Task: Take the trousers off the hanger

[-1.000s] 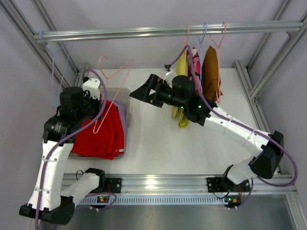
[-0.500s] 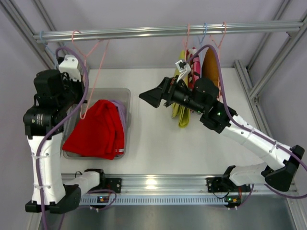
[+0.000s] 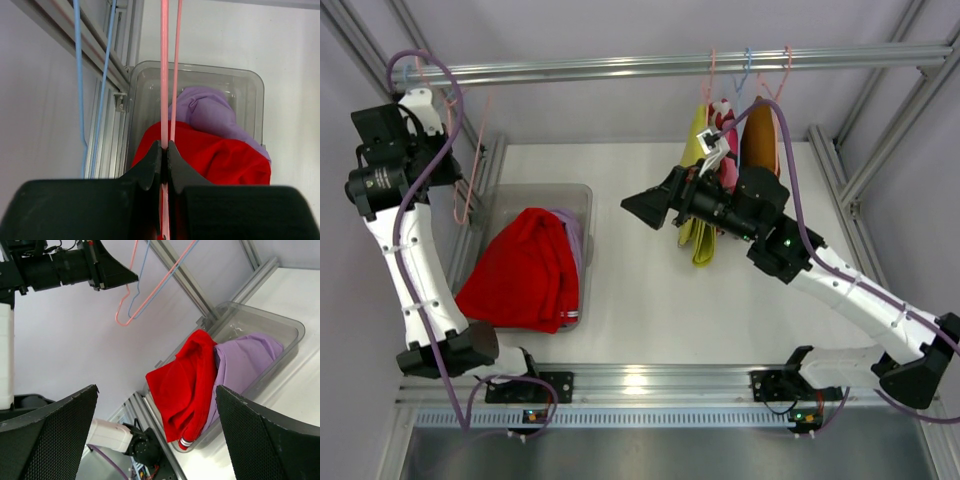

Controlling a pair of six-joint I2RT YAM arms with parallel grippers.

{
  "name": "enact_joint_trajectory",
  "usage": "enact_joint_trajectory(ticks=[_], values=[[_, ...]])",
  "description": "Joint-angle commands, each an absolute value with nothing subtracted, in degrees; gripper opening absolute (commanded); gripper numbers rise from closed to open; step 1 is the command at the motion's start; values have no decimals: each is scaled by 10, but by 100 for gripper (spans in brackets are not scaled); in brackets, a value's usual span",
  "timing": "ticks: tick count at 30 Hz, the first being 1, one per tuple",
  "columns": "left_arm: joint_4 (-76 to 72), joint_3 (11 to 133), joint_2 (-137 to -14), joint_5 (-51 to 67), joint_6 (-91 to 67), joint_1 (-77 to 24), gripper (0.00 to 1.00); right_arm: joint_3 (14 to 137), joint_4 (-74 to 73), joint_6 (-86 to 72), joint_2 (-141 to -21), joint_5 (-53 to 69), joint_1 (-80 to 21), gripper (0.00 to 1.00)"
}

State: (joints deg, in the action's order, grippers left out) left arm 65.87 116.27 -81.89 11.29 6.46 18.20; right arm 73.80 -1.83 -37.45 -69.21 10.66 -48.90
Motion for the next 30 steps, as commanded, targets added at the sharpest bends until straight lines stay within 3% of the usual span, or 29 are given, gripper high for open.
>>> enact_joint_trajectory(ticks=[1, 17, 19, 21, 22, 24, 25, 26, 30], values=[[641, 1187, -824, 151, 81, 198, 0, 730, 5, -361, -667, 114, -476, 99], [580, 1114, -855, 136, 124, 202, 0, 726, 3, -364, -671, 123, -467, 99], [576, 1108, -857, 135, 130, 202, 9, 727, 3, -364, -672, 123, -468, 99], [574, 1101, -853, 140, 134, 203, 28, 728, 3, -364, -674, 123, -467, 99], [573, 1098, -847, 151, 136, 202, 52, 729, 3, -364, -674, 123, -467, 100], [566, 1088, -820, 164, 136, 203, 72, 731, 2, -361, -674, 119, -467, 99], [563, 1085, -813, 172, 136, 203, 95, 731, 2, -359, -672, 115, -468, 99], [563, 1086, -803, 190, 136, 203, 99, 733, 2, -353, -670, 109, -467, 99], [581, 1106, -749, 226, 133, 203, 99, 738, 2, -338, -664, 88, -468, 99]])
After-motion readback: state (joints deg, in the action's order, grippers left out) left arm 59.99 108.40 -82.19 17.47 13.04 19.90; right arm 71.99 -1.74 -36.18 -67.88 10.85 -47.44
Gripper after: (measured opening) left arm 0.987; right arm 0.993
